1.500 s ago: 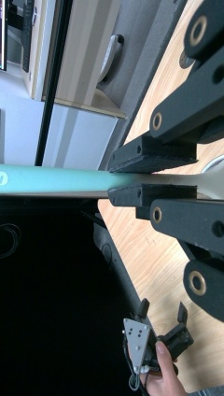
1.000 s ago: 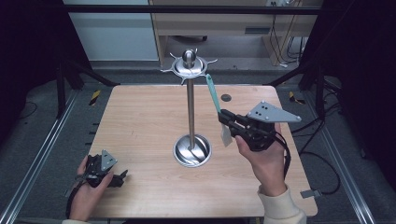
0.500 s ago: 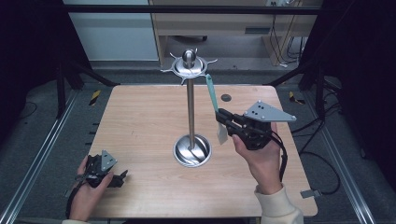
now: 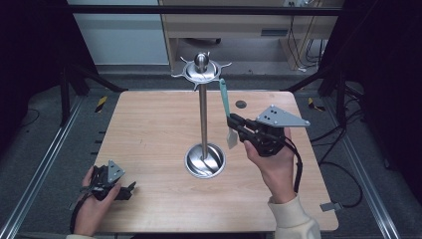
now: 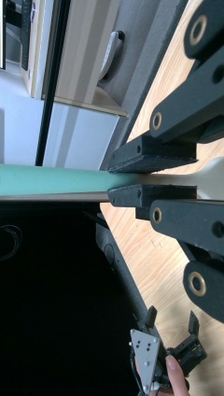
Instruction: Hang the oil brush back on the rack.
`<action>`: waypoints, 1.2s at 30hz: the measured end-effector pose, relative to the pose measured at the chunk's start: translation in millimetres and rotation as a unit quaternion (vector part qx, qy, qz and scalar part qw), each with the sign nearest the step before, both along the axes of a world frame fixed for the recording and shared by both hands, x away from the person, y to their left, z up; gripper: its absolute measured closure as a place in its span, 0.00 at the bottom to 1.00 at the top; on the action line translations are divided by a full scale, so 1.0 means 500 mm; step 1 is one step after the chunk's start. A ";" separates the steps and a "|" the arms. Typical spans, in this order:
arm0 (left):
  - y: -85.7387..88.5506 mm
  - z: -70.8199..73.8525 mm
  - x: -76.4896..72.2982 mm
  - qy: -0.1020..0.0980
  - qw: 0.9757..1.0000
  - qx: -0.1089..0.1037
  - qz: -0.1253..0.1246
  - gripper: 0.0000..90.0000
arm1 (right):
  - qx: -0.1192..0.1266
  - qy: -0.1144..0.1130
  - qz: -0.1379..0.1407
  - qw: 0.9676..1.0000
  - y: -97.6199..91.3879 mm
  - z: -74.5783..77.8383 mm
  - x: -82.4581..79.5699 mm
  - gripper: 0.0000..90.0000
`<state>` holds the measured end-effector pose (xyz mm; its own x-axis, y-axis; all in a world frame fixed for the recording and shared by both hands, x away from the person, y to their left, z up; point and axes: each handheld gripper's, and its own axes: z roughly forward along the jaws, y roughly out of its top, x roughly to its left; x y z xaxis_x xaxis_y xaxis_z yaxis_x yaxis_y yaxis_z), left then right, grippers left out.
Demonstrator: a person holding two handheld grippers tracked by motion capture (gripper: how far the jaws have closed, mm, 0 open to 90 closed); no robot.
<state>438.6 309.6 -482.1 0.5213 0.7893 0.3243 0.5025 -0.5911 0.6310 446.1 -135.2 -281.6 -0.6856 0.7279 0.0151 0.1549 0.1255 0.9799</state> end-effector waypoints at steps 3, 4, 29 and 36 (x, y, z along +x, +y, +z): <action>0.000 0.000 0.000 0.000 1.000 0.000 0.000 0.03 | 0.002 0.001 -0.001 1.000 0.004 -0.002 0.005 0.91; 0.000 0.000 0.000 0.000 1.000 0.000 0.000 0.03 | 0.003 0.000 -0.001 1.000 0.006 -0.003 0.007 0.91; 0.001 -0.001 0.001 0.001 1.000 -0.001 0.001 0.03 | 0.001 0.001 -0.003 1.000 0.012 0.001 0.020 0.82; -0.001 -0.002 0.001 0.001 1.000 -0.001 0.001 0.03 | -0.021 0.004 -0.026 0.999 -0.001 -0.001 0.015 0.58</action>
<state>439.0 309.3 -482.9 0.5205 0.7905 0.3229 0.5040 -0.5897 0.6311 453.6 -135.6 -282.1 -0.6464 0.7629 -0.0116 0.1699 0.1588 0.9726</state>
